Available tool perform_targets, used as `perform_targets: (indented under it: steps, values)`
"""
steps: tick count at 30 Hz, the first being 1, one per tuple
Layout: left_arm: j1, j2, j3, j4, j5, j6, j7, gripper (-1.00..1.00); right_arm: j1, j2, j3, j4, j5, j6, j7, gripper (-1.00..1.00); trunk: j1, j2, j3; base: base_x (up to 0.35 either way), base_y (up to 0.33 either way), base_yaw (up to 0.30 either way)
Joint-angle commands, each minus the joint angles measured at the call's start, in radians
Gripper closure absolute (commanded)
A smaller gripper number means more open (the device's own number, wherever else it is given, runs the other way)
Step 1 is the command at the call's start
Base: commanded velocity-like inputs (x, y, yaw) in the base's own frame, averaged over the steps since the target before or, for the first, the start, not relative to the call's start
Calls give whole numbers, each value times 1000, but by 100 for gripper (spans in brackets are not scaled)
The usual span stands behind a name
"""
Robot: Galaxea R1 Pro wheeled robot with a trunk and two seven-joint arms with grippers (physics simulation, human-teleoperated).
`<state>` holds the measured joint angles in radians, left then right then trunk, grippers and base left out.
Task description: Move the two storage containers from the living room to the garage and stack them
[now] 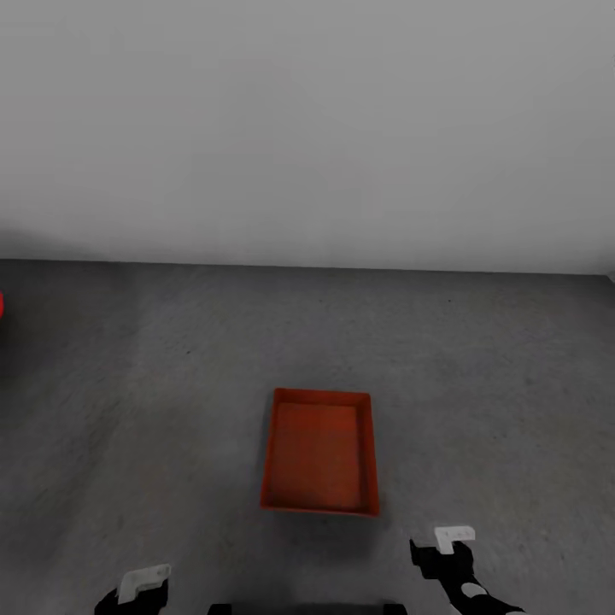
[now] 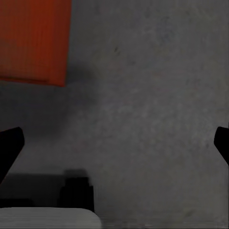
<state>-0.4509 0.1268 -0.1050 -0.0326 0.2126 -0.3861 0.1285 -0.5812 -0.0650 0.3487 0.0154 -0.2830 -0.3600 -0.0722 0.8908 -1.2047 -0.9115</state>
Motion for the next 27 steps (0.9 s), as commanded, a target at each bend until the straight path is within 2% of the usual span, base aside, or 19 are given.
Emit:
perform_targets:
  steps: [1,5,7,9,11,16,21,27]
  values:
    - [1,6,-11,8,11,1,-7,-100,-1,0,9,5,-7,5,0,-100,0,0,0,0,0,0]
    - [5,23,-11,26,25,56,-36,-100,13,0,9,15,-8,61,20,-100,0,0,0,0,0,0]
    - [6,26,-11,29,27,93,-43,-100,49,-2,9,17,-8,89,36,-100,0,0,0,0,0,0]
    - [8,27,-12,31,29,137,-47,-100,123,-3,9,18,-8,124,64,-100,0,0,0,0,0,0]
    - [46,28,-12,33,30,187,-48,-100,250,0,9,18,-9,157,95,-100,0,0,0,0,0,0]
    - [90,23,-12,34,30,204,-38,-100,381,4,8,18,-10,155,101,-100,0,0,1,0,0,-16]
    - [132,17,-12,33,30,207,-37,-100,434,6,7,18,-10,150,101,-100,0,0,6,0,0,-63]
    - [154,11,-12,34,30,208,-43,-100,448,6,7,18,-10,148,101,-100,0,0,16,0,0,-16]
